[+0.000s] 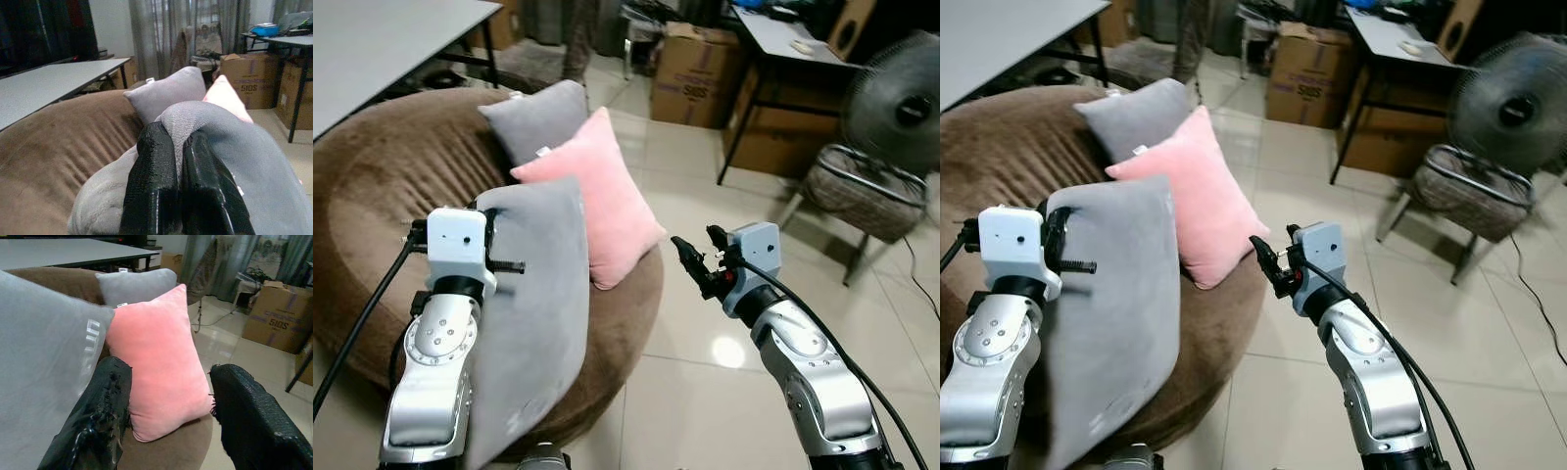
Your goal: Move the pillow to the sofa from floor
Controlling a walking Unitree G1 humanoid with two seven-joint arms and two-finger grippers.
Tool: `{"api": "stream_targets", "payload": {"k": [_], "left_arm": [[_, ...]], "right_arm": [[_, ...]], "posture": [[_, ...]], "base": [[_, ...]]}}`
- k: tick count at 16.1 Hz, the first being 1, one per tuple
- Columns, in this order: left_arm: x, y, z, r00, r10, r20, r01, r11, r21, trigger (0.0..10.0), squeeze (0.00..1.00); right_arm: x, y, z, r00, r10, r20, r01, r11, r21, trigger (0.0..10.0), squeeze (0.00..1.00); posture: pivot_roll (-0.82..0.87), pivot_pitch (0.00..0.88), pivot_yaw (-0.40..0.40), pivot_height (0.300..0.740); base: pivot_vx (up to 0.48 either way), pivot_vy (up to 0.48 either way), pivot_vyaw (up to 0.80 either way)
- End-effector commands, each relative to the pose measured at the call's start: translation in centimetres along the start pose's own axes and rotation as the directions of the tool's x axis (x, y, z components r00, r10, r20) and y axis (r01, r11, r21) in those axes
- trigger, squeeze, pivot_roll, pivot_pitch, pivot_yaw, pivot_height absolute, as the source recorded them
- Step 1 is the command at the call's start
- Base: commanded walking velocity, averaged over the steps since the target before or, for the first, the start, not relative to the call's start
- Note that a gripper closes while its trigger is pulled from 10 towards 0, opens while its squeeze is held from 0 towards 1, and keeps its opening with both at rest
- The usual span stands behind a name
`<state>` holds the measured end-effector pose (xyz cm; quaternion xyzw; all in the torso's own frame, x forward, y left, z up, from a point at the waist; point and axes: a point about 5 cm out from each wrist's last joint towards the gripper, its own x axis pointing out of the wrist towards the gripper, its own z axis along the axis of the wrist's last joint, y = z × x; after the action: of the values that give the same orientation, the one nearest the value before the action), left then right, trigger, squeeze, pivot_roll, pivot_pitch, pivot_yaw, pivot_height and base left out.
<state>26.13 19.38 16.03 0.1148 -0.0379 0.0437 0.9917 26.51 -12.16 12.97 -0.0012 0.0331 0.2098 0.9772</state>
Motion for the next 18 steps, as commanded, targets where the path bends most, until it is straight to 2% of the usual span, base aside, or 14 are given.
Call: {"api": "stream_targets", "payload": {"k": [1, 6, 8, 9, 11, 13, 15, 16, 17, 18], "left_arm": [[0.5, -0.4, 1.3, 0.998, -0.019, 0.061, 0.019, 1.000, -0.003, 10.0, 0.00], [1.4, -1.1, 1.2, 0.999, -0.020, 0.050, 0.022, 0.999, -0.030, 10.0, 0.00], [2.4, -1.5, 0.8, 0.999, -0.025, 0.024, 0.026, 0.999, -0.039, 10.0, 0.00], [5.1, -0.7, -0.2, 0.997, 0.060, -0.038, -0.063, 0.997, -0.054, 10.0, 0.00], [7.7, 0.6, -1.2, 0.984, 0.136, -0.116, -0.142, 0.989, -0.046, 10.0, 0.00], [10.6, 1.3, -1.2, 0.971, 0.191, -0.143, -0.202, 0.977, -0.065, 10.0, 0.00], [12.2, 1.3, -0.8, 0.956, 0.254, -0.149, -0.267, 0.961, -0.074, 10.0, 0.00], [12.5, 1.2, -0.5, 0.955, 0.257, -0.149, -0.272, 0.958, -0.090, 10.0, 0.00], [13.3, 1.5, 0.2, 0.942, 0.298, -0.155, -0.320, 0.936, -0.149, 10.0, 0.00], [13.5, 1.9, 0.5, 0.933, 0.325, -0.157, -0.349, 0.923, -0.160, 10.0, 0.00]], "right_arm": [[-0.2, -0.5, 0.3, 1.000, -0.028, 0.011, 0.028, 1.000, -0.008, 10.0, 0.00], [-0.2, -0.8, 0.4, 0.998, -0.056, 0.013, 0.056, 0.998, -0.001, 10.0, 0.00], [-0.2, -0.7, 0.3, 0.998, -0.055, 0.005, 0.055, 0.998, 0.005, 10.0, 0.00], [-0.2, -0.2, 0.3, 0.999, 0.036, -0.018, -0.036, 0.999, 0.024, 10.0, 0.00], [-0.4, 0.5, 0.4, 0.980, 0.192, -0.054, -0.192, 0.981, 0.008, 10.0, 0.00], [-0.6, 0.6, 0.7, 0.925, 0.363, -0.108, -0.370, 0.928, -0.049, 10.0, 0.00], [-0.6, 0.2, 1.1, 0.873, 0.458, -0.169, -0.480, 0.869, -0.119, 10.0, 0.00], [-0.6, 0.1, 1.2, 0.862, 0.473, -0.180, -0.497, 0.859, -0.125, 10.0, 0.00], [-0.6, -0.1, 1.6, 0.833, 0.511, -0.212, -0.543, 0.828, -0.141, 10.0, 0.00], [-0.6, -0.2, 1.8, 0.828, 0.516, -0.218, -0.551, 0.821, -0.149, 10.0, 0.00]], "posture": [[0.10, 0.000, -0.062, 0.740], [0.09, 0.000, -0.054, 0.740], [0.08, 0.000, -0.053, 0.740], [0.08, 0.000, -0.056, 0.740], [0.07, 0.000, -0.051, 0.740], [0.06, 0.000, -0.040, 0.740], [0.03, 0.000, -0.034, 0.740], [0.03, 0.000, -0.034, 0.740], [0.02, 0.000, -0.034, 0.740], [0.02, 0.000, -0.033, 0.740]], "base": [[0.000, 0.000, 0.00], [0.000, 0.000, 0.00], [0.000, 0.000, 0.00], [0.000, 0.000, 0.00], [0.000, 0.000, 0.00], [0.000, 0.000, 0.00], [0.000, 0.000, 0.00], [0.000, 0.000, 0.00], [0.000, 0.000, 0.00], [0.000, 0.000, 0.00]]}}
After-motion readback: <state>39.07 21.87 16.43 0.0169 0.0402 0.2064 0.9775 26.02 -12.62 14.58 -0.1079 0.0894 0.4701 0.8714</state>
